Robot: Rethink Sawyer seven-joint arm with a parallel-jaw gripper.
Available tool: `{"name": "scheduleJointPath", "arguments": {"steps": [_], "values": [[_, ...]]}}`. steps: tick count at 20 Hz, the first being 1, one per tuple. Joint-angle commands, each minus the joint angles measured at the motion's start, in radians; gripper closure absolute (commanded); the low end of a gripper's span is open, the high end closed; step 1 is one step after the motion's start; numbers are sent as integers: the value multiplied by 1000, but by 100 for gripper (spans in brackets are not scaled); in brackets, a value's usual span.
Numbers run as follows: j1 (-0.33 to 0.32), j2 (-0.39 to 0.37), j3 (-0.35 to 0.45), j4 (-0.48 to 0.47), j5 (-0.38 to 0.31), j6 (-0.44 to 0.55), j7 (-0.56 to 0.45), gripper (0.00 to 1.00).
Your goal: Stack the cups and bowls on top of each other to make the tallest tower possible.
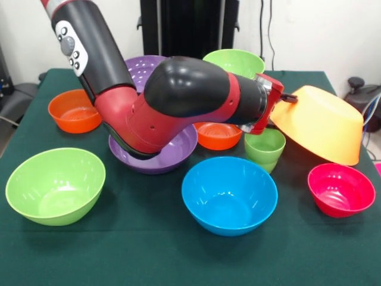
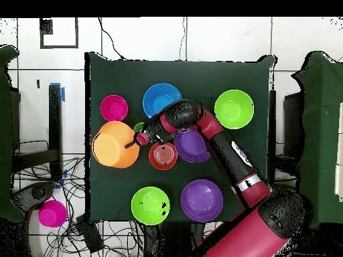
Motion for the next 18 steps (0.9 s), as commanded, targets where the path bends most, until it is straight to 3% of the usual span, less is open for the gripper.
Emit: {"name": "scheduleJointPath", "arguments": {"steps": [1,18], "values": [[16,-46,-129,-140,-91,-123,-128,0],[31,-102,-190,-121,-126,-139,-72,0]]}}
